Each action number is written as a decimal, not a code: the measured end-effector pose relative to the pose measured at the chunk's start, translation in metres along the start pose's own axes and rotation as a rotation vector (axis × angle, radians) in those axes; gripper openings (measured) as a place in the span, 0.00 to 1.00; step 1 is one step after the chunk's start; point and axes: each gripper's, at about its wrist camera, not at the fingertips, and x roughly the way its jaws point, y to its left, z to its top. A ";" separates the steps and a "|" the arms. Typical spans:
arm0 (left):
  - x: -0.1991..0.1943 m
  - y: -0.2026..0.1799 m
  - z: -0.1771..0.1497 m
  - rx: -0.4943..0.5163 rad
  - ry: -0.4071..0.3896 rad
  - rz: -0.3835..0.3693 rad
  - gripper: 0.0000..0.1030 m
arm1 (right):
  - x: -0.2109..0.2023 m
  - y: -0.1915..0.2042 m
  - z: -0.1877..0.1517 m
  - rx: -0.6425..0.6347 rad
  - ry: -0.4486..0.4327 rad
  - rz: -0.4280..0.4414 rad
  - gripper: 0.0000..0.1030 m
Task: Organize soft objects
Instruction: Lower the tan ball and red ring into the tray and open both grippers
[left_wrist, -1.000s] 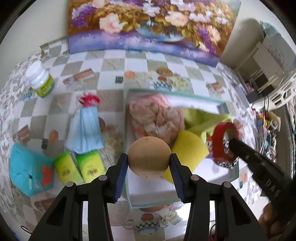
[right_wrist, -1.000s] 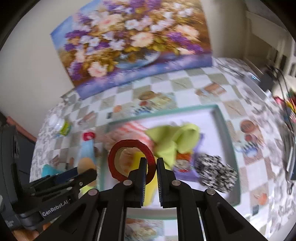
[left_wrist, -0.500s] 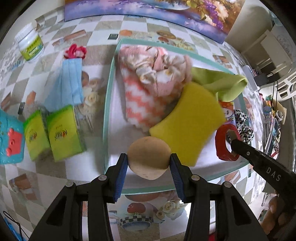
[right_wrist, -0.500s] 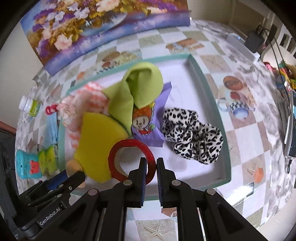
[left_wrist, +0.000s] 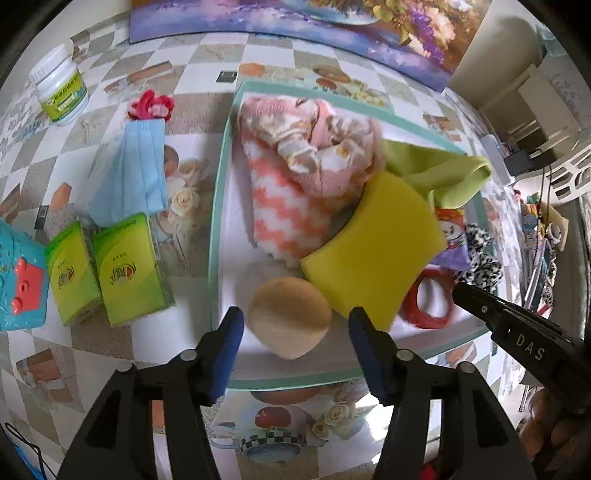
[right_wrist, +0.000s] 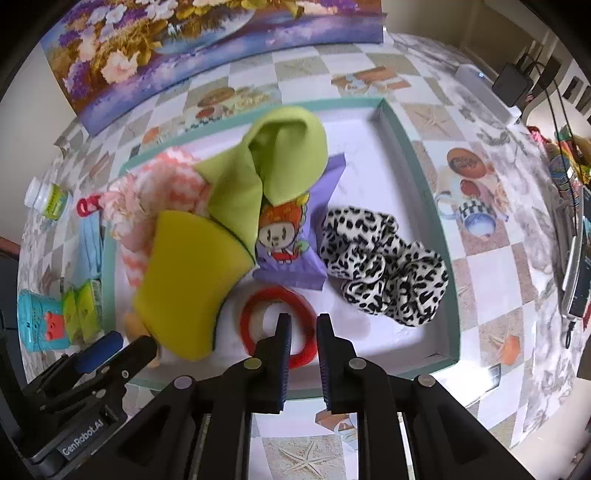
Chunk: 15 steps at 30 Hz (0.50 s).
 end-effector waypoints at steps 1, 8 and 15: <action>-0.003 -0.001 0.000 0.004 -0.008 -0.004 0.59 | -0.003 0.000 0.000 0.000 -0.010 -0.005 0.18; -0.022 -0.002 0.006 0.016 -0.076 -0.013 0.60 | -0.019 0.005 0.003 -0.014 -0.060 -0.019 0.19; -0.024 0.009 0.010 -0.001 -0.098 0.046 0.66 | -0.015 0.012 0.004 -0.036 -0.048 -0.061 0.48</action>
